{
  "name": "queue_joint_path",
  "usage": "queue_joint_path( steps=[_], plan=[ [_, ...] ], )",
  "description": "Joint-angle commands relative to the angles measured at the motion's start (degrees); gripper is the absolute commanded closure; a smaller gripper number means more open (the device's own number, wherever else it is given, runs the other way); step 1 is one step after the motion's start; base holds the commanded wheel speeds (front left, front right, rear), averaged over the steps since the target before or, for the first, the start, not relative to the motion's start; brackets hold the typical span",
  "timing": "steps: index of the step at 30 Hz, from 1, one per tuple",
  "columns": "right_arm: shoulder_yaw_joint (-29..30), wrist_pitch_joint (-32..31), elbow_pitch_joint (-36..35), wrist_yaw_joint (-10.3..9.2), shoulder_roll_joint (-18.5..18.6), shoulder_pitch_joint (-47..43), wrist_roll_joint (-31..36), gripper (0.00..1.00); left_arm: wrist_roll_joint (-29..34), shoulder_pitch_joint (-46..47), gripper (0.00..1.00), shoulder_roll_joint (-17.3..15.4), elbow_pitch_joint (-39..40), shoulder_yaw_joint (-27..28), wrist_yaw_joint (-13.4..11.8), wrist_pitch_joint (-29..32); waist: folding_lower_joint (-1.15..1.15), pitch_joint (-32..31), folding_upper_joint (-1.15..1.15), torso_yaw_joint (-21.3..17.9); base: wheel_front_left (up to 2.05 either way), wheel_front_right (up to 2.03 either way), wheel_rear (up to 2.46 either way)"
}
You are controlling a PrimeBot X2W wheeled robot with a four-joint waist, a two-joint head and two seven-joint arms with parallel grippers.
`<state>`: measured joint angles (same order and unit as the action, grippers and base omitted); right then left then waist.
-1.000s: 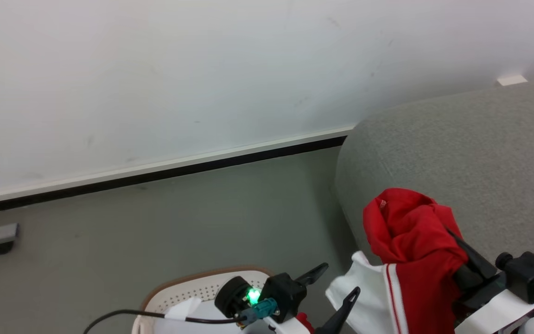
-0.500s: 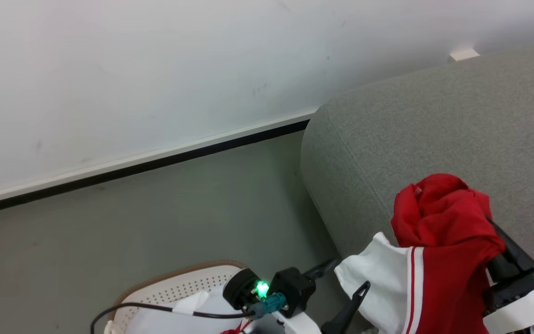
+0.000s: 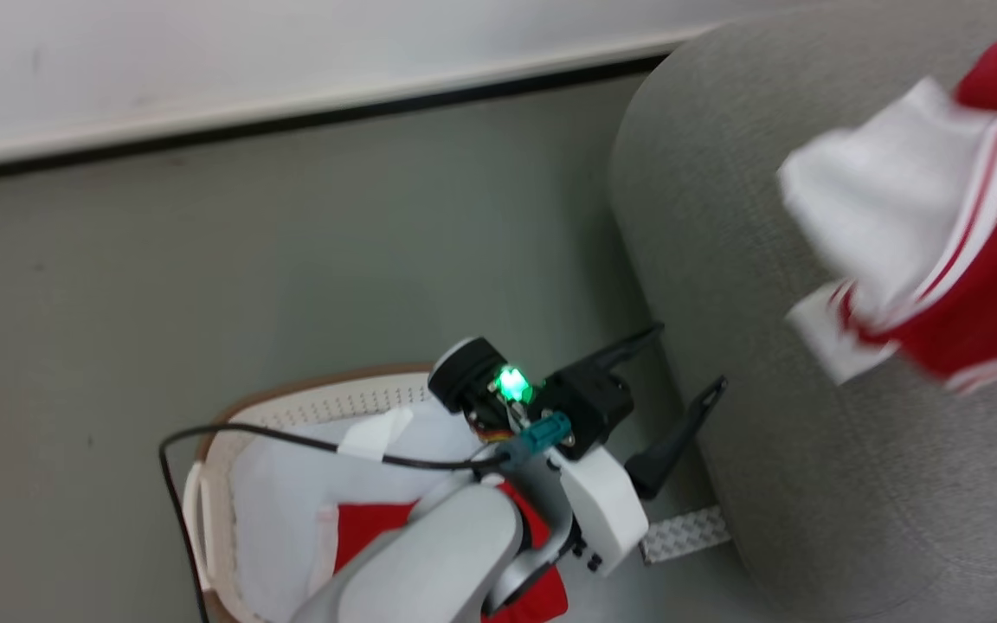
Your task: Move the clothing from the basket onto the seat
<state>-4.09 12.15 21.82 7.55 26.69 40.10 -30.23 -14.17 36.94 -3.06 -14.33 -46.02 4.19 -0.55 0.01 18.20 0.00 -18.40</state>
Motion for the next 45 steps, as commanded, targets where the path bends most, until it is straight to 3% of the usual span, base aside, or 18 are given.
queue_joint_path(
  steps=[1,7,11,15,19,20,21,22,23,33,36,45],
  plan=[
    [2.6,-0.8,2.5,-0.12,0.3,4.7,0.4,1.0,0.7,1.8,0.0,-0.1,-0.4,0.1,0.1,-0.1,-0.01,5.4,0.0,3.8,0.0,0.0,0.0],
    [11.4,-2.0,12.8,-0.12,2.1,19.5,4.2,1.0,0.7,6.2,0.0,0.0,-1.4,0.3,-0.6,-0.8,-0.01,9.3,0.0,6.2,0.0,0.0,0.0],
    [15.6,-0.9,21.0,-0.13,4.9,26.8,12.3,1.0,0.8,8.9,0.0,0.1,-2.1,-0.2,-1.1,-1.4,-0.01,11.5,0.0,7.9,0.0,0.0,0.0],
    [19.7,0.8,29.2,-0.13,6.6,27.2,19.7,1.0,-0.4,10.1,0.0,0.1,-2.4,-0.8,-2.1,-2.1,-0.01,13.6,0.0,9.6,0.0,0.0,0.0],
    [27.7,2.7,38.2,-0.13,4.3,22.4,25.1,0.98,-1.5,10.0,0.0,0.1,-3.2,-2.1,-3.2,-2.3,-0.01,15.3,0.0,10.8,0.0,0.0,0.0],
    [28.5,2.8,39.2,-0.12,3.3,21.6,25.6,0.78,-1.7,9.9,0.0,0.1,-3.5,-2.2,-3.4,-2.4,-0.01,15.2,0.0,11.0,0.0,0.0,0.0],
    [29.1,3.0,40.0,-0.12,2.5,20.5,26.0,0.28,-1.7,9.6,0.0,0.1,-3.8,-2.1,-3.6,-2.5,-0.01,15.1,0.0,11.0,0.0,0.0,0.0],
    [29.3,3.0,40.6,-0.13,1.8,19.3,26.0,0.0,-1.8,9.3,0.0,-0.1,-4.1,-1.9,-3.8,-2.7,-0.01,14.8,0.0,10.9,0.0,0.0,0.0],
    [29.7,3.1,40.7,-0.13,1.4,18.4,25.8,0.0,-2.1,8.9,0.0,-0.5,-4.4,-1.8,-4.1,-2.7,-0.01,14.5,0.0,10.6,0.0,0.0,0.0],
    [25.0,3.0,27.1,-0.13,-5.7,2.0,22.2,0.0,-5.5,1.9,0.0,-4.6,-5.0,1.5,-6.9,-4.9,-0.01,6.1,0.0,6.6,0.0,0.0,0.0],
    [21.8,3.0,19.7,-0.13,-7.6,-5.6,20.3,0.0,-7.0,-2.2,0.0,-6.2,-4.4,2.8,-8.9,-6.9,-0.01,1.5,0.0,5.8,0.0,0.0,0.0],
    [16.2,3.0,0.5,-0.12,-12.9,-20.6,18.2,0.0,-8.0,-11.2,0.0,-8.9,-2.2,6.8,-14.1,-13.1,-0.01,-6.3,0.0,9.3,0.0,0.0,0.0]
  ],
)
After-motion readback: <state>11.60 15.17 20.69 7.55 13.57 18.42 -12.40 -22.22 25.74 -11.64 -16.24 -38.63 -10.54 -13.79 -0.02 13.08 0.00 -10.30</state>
